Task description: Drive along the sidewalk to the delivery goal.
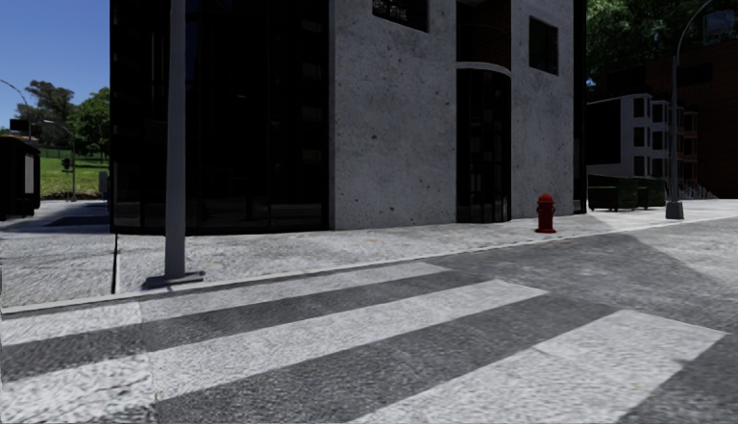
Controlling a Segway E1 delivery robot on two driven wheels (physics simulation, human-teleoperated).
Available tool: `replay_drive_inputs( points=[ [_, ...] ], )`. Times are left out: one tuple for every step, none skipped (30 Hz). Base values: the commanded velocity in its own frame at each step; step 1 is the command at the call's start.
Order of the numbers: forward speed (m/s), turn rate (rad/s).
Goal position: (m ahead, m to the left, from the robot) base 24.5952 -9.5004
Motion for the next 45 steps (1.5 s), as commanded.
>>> replay_drive_inputs(
  points=[
    [2.0, 0.0],
    [2.0, 0.0],
    [2.0, 0.0],
    [2.0, 0.0],
    [2.0, 0.0],
    [2.0, 0.0],
    [2.0, 0.0],
    [2.0, 0.0],
    [2.0, 0.0],
    [2.0, 0.0],
    [2.0, 0.03],
    [2.0, 0.07],
    [2.0, 0.16],
    [2.0, 0.21],
    [2.0, 0.23],
    [2.0, 0.24],
    [2.0, 0.24],
    [2.0, 0.24],
    [2.0, 0.24],
    [2.0, 0.24],
    [2.0, 0.24],
    [2.0, 0.24],
    [2.0, 0.24],
    [2.0, 0.24],
    [2.0, 0.24],
    [2.0, 0.24],
    [2.0, 0.24],
    [2.0, 0.24],
    [2.0, 0.24],
    [2.0, 0.24],
    [2.0, 0.24],
    [2.0, 0.24],
    [2.0, 0.24],
    [2.0, 0.24],
    [2.0, 0.24],
    [2.0, 0.23],
    [2.0, 0.22],
    [2.0, 0.21],
    [2.0, 0.21],
    [2.0, 0.21],
    [2.0, 0.23],
    [2.0, 0.23],
    [2.0, 0.24],
    [2.0, 0.25],
    [2.0, 0.23]
  ],
)
